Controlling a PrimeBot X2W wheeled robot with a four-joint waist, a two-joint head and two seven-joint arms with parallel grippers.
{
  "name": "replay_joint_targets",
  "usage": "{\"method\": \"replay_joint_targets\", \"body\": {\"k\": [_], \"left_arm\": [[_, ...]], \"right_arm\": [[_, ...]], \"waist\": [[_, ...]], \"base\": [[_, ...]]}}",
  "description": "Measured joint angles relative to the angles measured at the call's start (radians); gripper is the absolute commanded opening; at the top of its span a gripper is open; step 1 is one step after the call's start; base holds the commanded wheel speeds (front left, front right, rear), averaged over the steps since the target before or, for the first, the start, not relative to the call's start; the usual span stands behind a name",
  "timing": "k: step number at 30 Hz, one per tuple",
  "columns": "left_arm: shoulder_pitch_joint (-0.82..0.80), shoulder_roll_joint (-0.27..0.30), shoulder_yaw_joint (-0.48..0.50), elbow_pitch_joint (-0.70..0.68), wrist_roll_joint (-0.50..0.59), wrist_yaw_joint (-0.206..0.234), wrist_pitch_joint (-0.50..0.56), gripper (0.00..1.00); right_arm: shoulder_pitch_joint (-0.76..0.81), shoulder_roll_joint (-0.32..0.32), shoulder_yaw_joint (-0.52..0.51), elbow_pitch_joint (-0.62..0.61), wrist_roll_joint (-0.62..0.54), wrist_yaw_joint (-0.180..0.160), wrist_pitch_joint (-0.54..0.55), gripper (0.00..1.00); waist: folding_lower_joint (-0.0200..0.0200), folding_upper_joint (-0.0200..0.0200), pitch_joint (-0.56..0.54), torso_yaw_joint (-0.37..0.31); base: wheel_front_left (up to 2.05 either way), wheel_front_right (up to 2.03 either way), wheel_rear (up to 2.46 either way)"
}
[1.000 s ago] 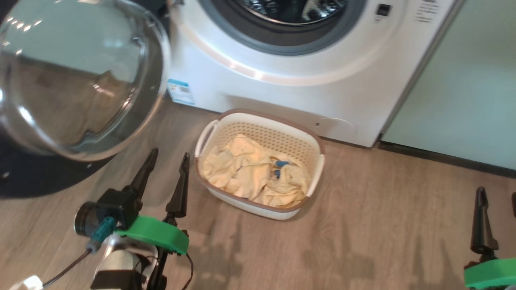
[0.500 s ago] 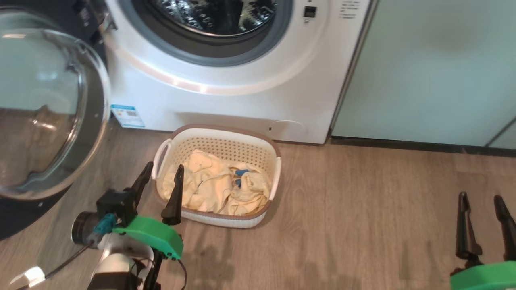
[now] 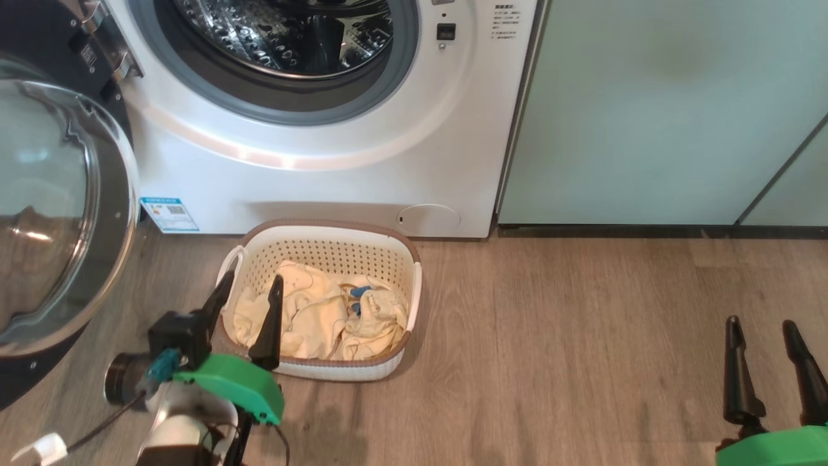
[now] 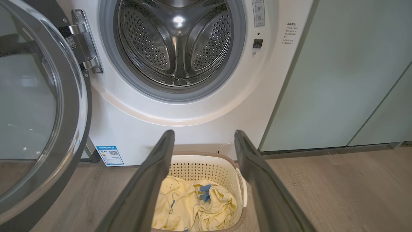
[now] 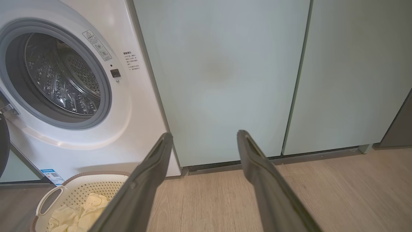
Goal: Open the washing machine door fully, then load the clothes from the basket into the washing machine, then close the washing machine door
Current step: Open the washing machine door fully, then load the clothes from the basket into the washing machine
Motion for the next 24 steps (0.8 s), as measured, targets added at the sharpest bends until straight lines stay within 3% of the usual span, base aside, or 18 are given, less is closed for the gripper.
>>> {"method": "replay_joint_targets", "body": {"k": [24], "left_arm": [[0.03, 0.008, -0.005, 0.006, -0.009, 0.044, -0.001, 1.0]], "right_arm": [[-0.001, 0.001, 0.012, 0.016, 0.012, 0.0, -0.002, 1.0]], "waist": [[0.0, 0.0, 0.007, 0.001]], "base": [[0.0, 0.0, 0.0]]}}
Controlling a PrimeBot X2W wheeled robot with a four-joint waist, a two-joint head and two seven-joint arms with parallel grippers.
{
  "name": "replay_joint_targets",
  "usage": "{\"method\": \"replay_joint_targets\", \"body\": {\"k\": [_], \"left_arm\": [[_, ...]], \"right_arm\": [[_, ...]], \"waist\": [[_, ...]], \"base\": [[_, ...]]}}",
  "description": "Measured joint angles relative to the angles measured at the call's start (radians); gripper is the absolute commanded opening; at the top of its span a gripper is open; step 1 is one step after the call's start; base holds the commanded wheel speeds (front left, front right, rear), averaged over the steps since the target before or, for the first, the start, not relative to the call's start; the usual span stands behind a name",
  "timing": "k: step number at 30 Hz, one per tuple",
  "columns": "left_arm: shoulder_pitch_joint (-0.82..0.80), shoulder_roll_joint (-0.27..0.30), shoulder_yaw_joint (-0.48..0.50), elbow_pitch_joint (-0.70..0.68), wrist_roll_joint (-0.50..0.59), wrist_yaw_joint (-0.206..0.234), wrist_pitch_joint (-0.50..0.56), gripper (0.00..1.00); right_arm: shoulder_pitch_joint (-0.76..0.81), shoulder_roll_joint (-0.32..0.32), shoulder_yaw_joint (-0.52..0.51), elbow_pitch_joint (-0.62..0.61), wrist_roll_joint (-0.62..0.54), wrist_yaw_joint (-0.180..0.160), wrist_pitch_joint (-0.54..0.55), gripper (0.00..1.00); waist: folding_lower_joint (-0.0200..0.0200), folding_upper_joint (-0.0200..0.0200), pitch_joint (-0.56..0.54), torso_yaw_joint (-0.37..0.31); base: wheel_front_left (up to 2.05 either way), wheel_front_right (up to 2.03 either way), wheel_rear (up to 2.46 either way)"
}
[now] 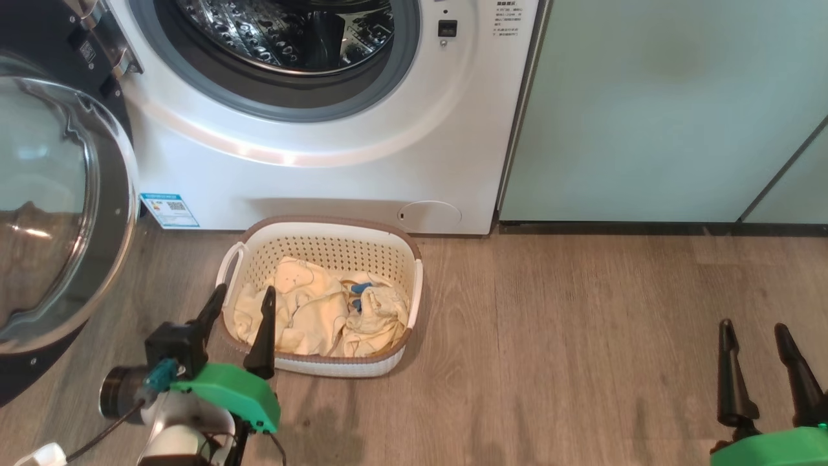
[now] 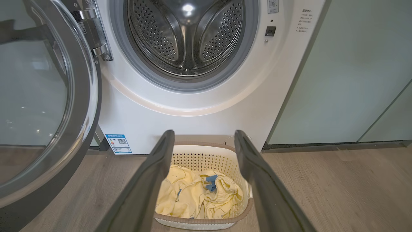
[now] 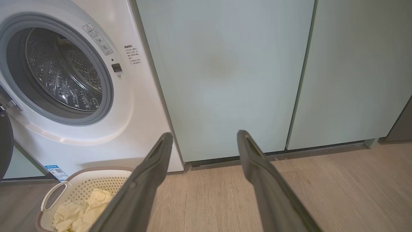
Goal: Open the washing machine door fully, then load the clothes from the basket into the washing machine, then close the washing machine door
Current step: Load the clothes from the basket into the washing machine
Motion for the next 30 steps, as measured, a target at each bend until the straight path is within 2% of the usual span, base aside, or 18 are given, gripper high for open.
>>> {"method": "replay_joint_targets", "body": {"k": [10, 20, 23, 30], "left_arm": [[-0.001, 0.013, -0.013, -0.014, -0.007, -0.001, 0.0, 1.0], [-0.004, 0.015, -0.021, -0.016, -0.007, 0.01, 0.0, 1.0], [-0.009, 0.016, -0.024, -0.015, 0.002, 0.028, -0.002, 1.0], [-0.014, 0.018, -0.031, -0.012, 0.006, 0.035, -0.009, 1.0]], "right_arm": [[-0.002, 0.0, 0.005, 0.002, 0.0, 0.0, -0.003, 1.0], [-0.004, 0.001, 0.006, 0.004, 0.007, 0.0, -0.012, 1.0], [-0.006, 0.001, 0.007, 0.004, 0.007, 0.0, -0.012, 1.0], [-0.014, 0.001, 0.008, 0.005, 0.007, 0.0, -0.012, 1.0]], "waist": [[0.0, 0.0, 0.016, -0.004], [0.0, 0.0, 0.027, -0.006], [0.0001, 0.0, 0.029, -0.004], [0.0002, 0.0, 0.027, 0.001]], "base": [[0.61, -0.61, 0.0], [1.86, -1.86, 0.0], [1.83, -1.83, 0.0], [1.14, -1.14, 0.0]]}}
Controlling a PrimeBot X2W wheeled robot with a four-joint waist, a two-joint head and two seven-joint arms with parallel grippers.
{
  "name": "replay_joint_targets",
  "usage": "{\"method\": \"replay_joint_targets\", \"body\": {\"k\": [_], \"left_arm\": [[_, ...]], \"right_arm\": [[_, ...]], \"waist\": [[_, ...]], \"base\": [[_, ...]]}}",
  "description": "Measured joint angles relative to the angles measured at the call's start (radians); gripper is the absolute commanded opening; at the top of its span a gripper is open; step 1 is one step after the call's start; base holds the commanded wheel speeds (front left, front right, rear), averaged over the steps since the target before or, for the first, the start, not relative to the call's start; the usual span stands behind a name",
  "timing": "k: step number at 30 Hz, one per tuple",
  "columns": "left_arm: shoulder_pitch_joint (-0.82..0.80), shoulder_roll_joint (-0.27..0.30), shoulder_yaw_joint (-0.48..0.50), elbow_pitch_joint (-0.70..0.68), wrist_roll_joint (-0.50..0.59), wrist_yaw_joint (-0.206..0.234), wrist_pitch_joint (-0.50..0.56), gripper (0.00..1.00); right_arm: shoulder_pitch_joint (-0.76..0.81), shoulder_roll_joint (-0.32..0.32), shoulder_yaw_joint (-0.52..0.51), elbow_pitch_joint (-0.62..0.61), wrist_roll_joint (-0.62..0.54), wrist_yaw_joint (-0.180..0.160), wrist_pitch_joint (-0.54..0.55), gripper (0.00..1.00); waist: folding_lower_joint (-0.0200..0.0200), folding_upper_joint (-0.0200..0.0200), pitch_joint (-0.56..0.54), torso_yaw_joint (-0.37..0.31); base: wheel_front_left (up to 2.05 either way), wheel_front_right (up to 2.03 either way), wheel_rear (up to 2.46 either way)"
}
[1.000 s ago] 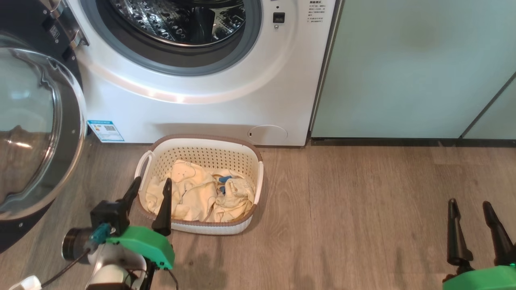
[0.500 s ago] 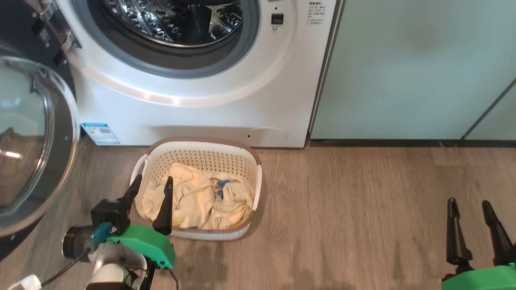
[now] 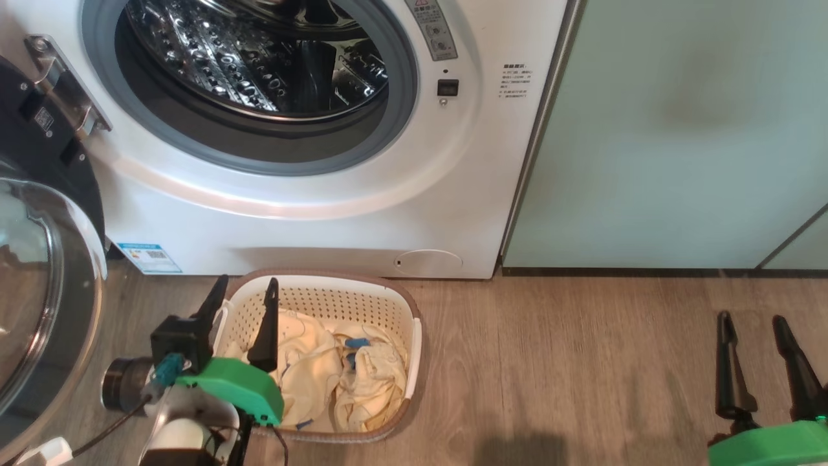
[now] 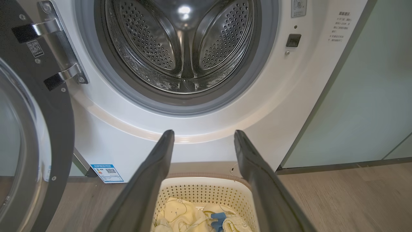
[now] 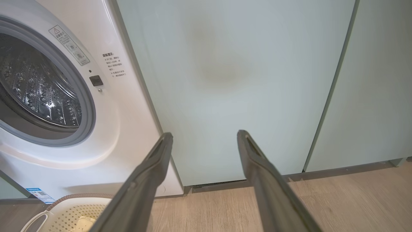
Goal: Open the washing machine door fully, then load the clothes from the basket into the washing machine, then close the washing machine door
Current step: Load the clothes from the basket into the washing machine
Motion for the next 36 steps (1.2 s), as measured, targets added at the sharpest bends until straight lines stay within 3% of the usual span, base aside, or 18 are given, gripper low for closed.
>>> {"method": "replay_joint_targets", "body": {"k": [9, 18, 36], "left_arm": [[0.0, 0.0, -0.018, 0.014, -0.025, -0.005, 0.01, 1.0], [-0.017, -0.002, -0.051, 0.095, -0.059, -0.043, 0.05, 1.0], [-0.346, -0.034, -0.144, 0.56, -0.093, -0.117, 0.093, 1.0]], "right_arm": [[-0.007, 0.0, 0.002, 0.003, 0.002, 0.0, 0.0, 1.0], [-0.011, 0.0, 0.011, 0.003, 0.013, 0.0, 0.0, 1.0], [-0.165, 0.0, 0.042, 0.03, 0.046, 0.0, -0.045, 1.0]], "waist": [[-0.0003, 0.0, 0.002, 0.006], [-0.0003, 0.0, 0.045, 0.005], [0.0, 0.0, 0.272, -0.023]], "base": [[0.16, -0.16, 0.0], [0.0, 0.0, 0.0], [0.0, 0.0, 0.0]]}}
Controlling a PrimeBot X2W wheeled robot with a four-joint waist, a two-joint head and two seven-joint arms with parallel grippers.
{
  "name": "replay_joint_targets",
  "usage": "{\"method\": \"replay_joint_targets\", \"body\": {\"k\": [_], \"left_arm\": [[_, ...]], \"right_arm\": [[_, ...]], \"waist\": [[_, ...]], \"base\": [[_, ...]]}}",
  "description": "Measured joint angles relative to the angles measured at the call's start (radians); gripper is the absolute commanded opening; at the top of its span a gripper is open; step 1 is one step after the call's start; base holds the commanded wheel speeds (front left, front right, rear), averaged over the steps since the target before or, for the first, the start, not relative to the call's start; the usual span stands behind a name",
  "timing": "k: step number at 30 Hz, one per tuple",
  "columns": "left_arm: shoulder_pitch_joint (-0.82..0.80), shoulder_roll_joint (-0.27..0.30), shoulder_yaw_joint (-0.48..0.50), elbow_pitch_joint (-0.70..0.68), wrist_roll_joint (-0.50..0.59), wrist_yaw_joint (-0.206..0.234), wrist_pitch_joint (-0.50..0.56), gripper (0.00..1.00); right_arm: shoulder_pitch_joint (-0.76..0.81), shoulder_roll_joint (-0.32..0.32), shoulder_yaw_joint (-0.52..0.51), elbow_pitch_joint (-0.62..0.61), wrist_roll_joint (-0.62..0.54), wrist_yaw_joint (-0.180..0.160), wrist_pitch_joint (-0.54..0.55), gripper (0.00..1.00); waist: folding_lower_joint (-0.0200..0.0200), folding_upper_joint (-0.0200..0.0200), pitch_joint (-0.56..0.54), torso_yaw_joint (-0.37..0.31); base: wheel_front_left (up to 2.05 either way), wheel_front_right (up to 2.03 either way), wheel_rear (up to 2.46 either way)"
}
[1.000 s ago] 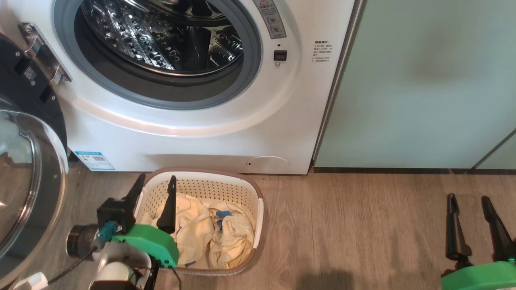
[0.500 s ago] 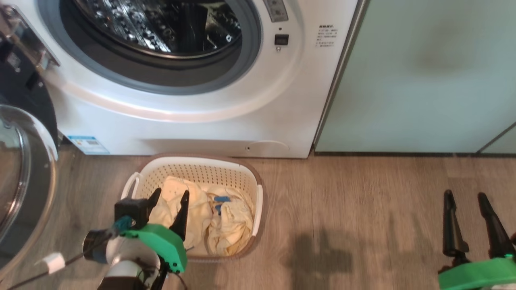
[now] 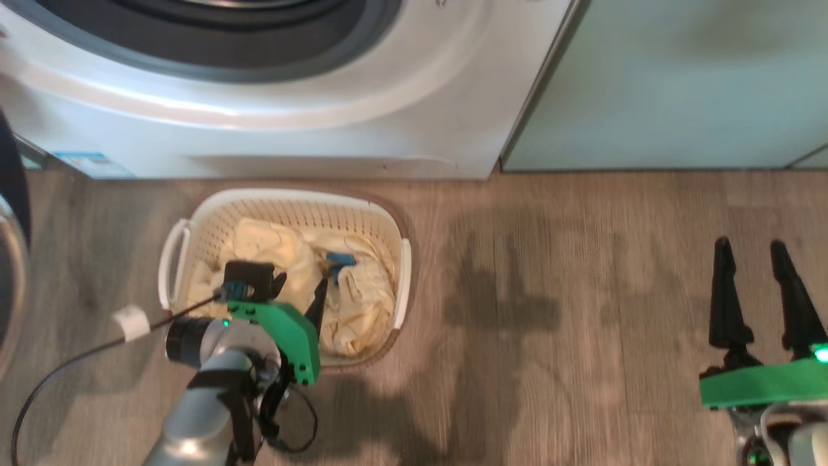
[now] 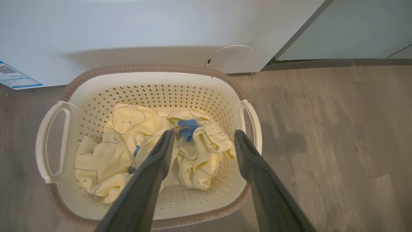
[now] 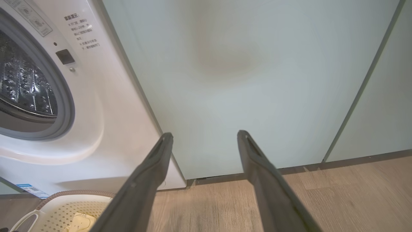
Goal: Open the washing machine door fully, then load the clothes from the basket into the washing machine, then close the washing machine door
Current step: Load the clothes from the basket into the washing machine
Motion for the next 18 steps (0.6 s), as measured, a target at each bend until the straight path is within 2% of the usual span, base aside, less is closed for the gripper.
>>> {"method": "replay_joint_targets", "body": {"k": [11, 18], "left_arm": [[-0.272, -0.027, -0.036, 0.299, -0.01, -0.017, -0.042, 1.0], [-0.395, -0.035, -0.047, 0.449, -0.054, -0.036, -0.073, 1.0]], "right_arm": [[-0.123, -0.001, 0.027, 0.018, 0.01, 0.0, -0.031, 1.0], [-0.19, -0.006, 0.049, 0.028, 0.02, 0.0, -0.043, 1.0]], "waist": [[0.0, 0.0, 0.201, -0.022], [0.0, 0.0, 0.317, -0.03]], "base": [[0.0, 0.0, 0.0], [0.0, 0.0, 0.0]]}}
